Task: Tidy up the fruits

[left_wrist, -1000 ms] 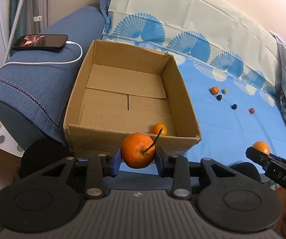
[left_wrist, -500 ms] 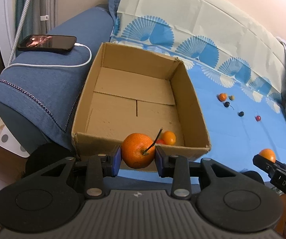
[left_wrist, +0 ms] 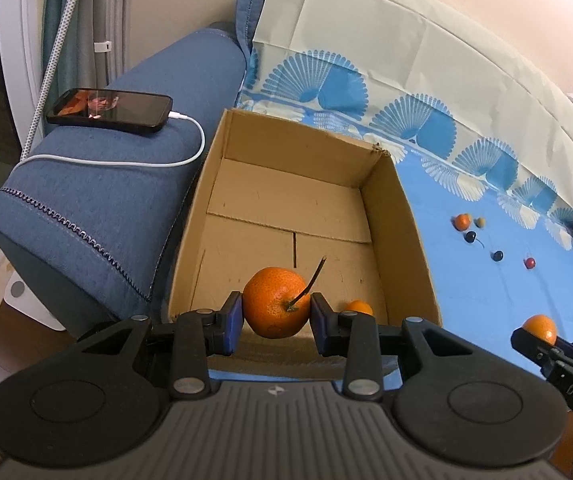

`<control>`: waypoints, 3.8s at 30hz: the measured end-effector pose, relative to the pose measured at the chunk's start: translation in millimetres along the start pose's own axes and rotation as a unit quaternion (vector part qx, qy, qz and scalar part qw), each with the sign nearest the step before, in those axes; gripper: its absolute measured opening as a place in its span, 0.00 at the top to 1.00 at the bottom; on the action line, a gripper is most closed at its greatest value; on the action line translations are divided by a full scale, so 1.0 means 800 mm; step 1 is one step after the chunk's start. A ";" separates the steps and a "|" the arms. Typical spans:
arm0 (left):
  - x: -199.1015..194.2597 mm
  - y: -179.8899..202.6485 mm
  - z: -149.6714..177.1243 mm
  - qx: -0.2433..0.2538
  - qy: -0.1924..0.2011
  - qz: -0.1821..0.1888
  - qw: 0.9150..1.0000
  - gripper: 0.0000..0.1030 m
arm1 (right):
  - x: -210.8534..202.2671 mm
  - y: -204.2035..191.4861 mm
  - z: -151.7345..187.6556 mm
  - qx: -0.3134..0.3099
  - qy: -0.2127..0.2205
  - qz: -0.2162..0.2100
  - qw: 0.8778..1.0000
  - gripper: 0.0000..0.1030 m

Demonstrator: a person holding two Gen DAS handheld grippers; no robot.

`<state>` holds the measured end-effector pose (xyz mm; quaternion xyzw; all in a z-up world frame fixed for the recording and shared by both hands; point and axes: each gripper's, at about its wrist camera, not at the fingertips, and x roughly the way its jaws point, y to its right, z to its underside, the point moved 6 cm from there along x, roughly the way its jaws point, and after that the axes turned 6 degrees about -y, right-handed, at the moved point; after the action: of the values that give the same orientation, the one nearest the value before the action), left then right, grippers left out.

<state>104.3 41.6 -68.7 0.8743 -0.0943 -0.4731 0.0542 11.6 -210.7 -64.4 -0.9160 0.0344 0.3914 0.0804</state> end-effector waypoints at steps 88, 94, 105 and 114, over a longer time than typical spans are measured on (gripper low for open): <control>0.027 0.032 0.063 0.093 -0.051 -0.094 0.990 0.00 | -0.009 -0.055 0.006 -0.051 0.016 -0.021 0.998 0.02; -0.018 0.043 0.066 0.084 -0.003 -0.095 0.992 0.00 | -0.044 -0.057 0.012 -0.054 0.049 -0.023 0.997 0.01; -0.051 0.060 0.072 0.098 0.028 -0.092 0.991 0.00 | -0.087 -0.050 0.016 -0.049 0.090 -0.016 0.995 0.01; -0.052 0.060 0.072 0.100 0.030 -0.094 0.990 0.00 | -0.088 -0.050 0.019 -0.052 0.090 -0.022 0.994 0.01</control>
<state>28.3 3.6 -57.2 0.8940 -0.0570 -0.4380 -0.0756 -43.0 -168.7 -18.8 -0.9512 0.0011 0.3063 0.0379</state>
